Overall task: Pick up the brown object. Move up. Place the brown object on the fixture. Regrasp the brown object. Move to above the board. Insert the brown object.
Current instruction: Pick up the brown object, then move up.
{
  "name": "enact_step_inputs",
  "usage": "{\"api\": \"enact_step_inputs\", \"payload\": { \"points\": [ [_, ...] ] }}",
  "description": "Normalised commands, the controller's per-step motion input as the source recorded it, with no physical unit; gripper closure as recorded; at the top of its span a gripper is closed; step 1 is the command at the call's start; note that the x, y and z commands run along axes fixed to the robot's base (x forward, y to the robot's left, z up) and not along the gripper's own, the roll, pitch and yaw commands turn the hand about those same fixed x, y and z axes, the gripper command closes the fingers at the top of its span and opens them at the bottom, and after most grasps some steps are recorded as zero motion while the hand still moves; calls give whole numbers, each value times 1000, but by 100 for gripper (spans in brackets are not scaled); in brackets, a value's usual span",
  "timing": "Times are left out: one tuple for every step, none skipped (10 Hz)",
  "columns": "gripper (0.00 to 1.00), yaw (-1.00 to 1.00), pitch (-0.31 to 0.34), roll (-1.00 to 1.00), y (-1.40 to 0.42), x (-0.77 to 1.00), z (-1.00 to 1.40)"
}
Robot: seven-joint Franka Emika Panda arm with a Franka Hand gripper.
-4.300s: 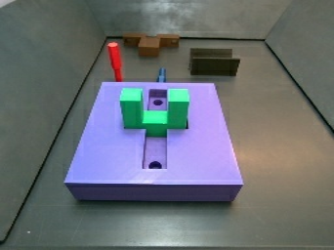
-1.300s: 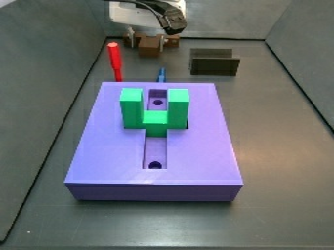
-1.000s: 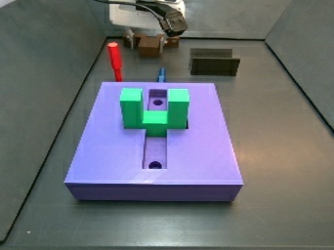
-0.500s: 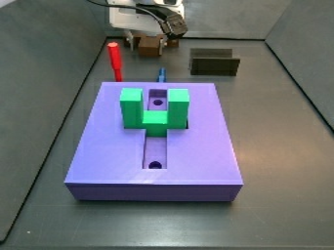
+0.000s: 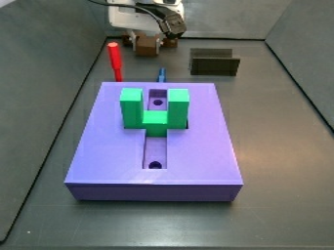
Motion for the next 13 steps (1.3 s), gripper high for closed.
{"api": "enact_step_inputs", "payload": {
  "points": [
    [100,0,0,0,0,0,0],
    [100,0,0,0,0,0,0],
    [100,0,0,0,0,0,0],
    [100,0,0,0,0,0,0],
    [100,0,0,0,0,0,0],
    [100,0,0,0,0,0,0],
    [100,0,0,0,0,0,0],
    [100,0,0,0,0,0,0],
    [100,0,0,0,0,0,0],
    [100,0,0,0,0,0,0],
    [100,0,0,0,0,0,0],
    [100,0,0,0,0,0,833],
    [100,-33,6,-1,-26,4,814]
  ]
}}
